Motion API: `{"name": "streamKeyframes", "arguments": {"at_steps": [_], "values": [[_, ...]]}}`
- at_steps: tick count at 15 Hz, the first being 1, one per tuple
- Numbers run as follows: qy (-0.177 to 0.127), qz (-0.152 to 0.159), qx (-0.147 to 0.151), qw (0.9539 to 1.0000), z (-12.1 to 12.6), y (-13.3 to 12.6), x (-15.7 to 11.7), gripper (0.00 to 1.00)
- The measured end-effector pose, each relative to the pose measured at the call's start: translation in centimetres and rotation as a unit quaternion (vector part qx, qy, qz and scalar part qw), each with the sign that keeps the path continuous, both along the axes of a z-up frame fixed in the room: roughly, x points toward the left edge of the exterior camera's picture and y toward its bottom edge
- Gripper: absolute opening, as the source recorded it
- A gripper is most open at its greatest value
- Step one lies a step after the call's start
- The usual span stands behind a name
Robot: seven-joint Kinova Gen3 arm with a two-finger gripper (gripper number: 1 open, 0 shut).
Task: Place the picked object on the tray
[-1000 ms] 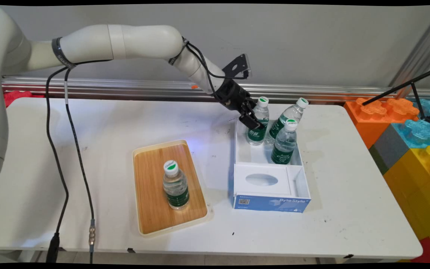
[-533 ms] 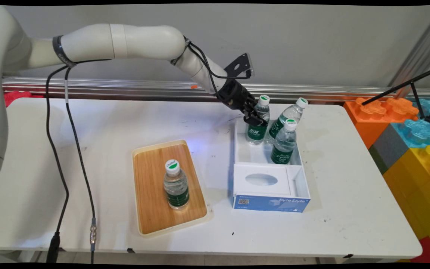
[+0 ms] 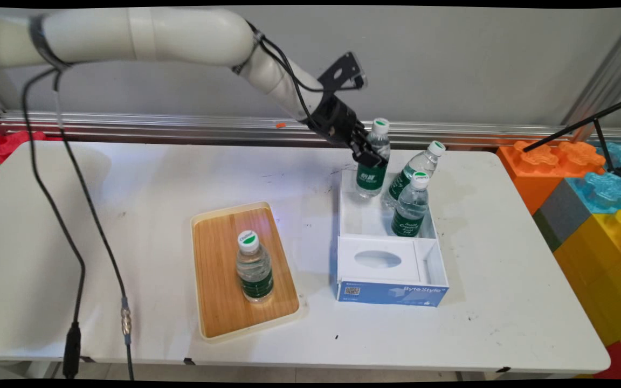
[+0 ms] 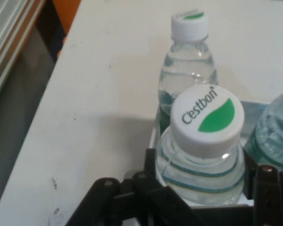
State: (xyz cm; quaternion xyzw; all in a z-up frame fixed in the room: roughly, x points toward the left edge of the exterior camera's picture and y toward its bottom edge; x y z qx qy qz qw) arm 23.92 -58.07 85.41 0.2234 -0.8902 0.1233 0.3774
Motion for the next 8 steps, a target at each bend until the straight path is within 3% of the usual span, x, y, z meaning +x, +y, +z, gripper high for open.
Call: {"name": "streamKeyframes", "arguments": {"at_steps": [8], "values": [[-0.027,0.059,0.016,0.9978,7.3,7.7,4.0,0.0]]}}
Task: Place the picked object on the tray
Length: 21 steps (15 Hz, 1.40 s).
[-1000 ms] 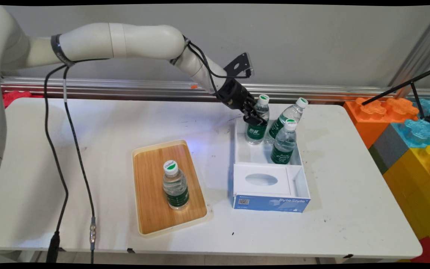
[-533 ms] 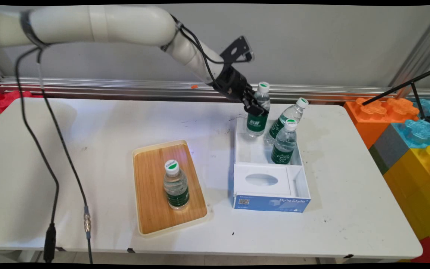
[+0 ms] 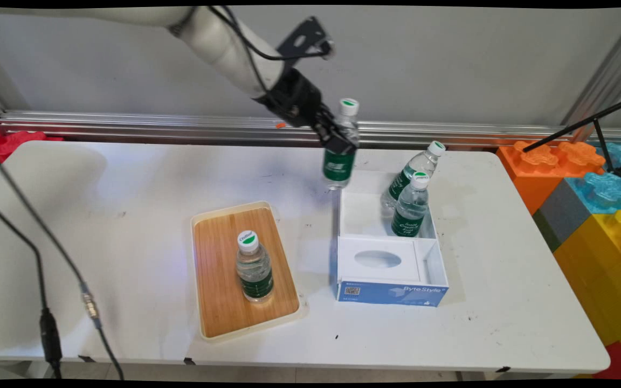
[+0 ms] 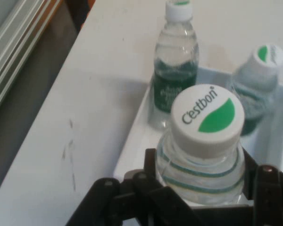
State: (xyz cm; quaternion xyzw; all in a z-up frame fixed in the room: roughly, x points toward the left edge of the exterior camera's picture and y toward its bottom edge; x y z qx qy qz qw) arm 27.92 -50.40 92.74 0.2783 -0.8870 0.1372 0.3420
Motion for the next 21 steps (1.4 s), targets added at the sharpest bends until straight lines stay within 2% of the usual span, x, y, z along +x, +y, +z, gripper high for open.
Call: {"name": "streamKeyframes", "arguments": {"at_steps": [4,8,10,14,21], "values": [[-0.019,0.006,0.013,0.9997,2.0,3.8,4.1,0.0],[-0.037,0.011,0.015,0.9991,2.5,6.7,10.4,0.0],[-0.046,0.005,0.017,0.9988,1.6,7.6,13.0,0.0],[-0.051,-0.013,0.018,0.9985,-0.9,8.3,15.9,0.0],[-0.03,-0.056,0.012,0.9979,-7.0,6.8,16.7,0.0]]}}
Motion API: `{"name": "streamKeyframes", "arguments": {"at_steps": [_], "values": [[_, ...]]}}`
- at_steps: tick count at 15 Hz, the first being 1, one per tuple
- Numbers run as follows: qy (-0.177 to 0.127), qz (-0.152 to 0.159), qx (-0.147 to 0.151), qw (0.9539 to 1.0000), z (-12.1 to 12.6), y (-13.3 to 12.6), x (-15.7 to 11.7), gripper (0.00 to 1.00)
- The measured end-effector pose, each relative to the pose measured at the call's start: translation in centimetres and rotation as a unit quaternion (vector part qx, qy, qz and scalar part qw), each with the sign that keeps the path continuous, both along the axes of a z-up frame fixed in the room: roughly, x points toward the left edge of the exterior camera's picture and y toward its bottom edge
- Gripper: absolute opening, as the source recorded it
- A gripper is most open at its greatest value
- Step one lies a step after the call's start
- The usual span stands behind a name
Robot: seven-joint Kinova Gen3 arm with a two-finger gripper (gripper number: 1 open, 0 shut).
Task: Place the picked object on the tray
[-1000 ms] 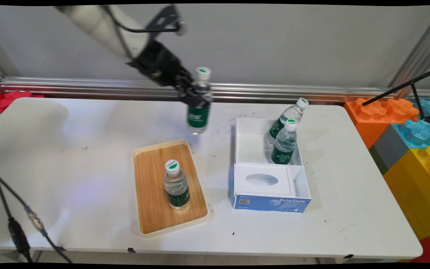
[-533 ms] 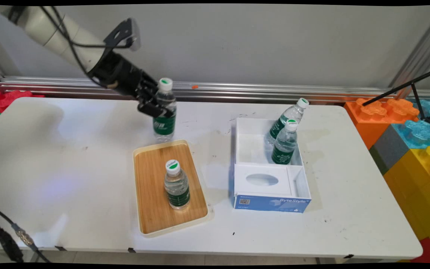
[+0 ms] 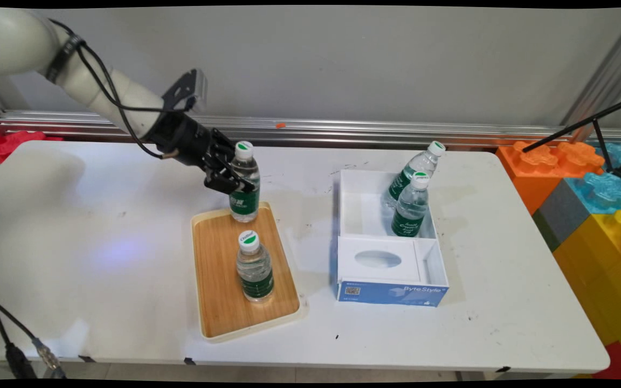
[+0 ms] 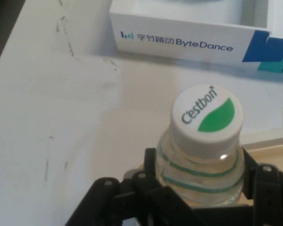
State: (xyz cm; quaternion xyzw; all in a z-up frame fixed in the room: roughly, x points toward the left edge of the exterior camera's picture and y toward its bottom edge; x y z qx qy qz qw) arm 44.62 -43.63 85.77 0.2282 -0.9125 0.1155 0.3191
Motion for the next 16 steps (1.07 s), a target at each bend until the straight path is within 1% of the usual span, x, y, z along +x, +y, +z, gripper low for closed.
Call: {"name": "streamKeyframes", "arguments": {"at_steps": [3,5,9,13,14,16], "values": [[0.003,-0.015,0.007,0.9999,-2.2,-0.6,0.6,0.0],[0.005,-0.025,0.01,0.9996,-3.3,-1.0,0.9,0.0],[0.012,-0.041,0.005,0.9991,-4.9,-1.8,1.2,0.0],[0.015,-0.053,0.001,0.9984,-5.9,-2.4,1.3,0.0],[0.016,-0.057,-0.001,0.9982,-6.1,-2.5,1.3,1.0],[0.017,-0.066,-0.005,0.9976,-6.3,-2.8,1.2,1.0]]}}
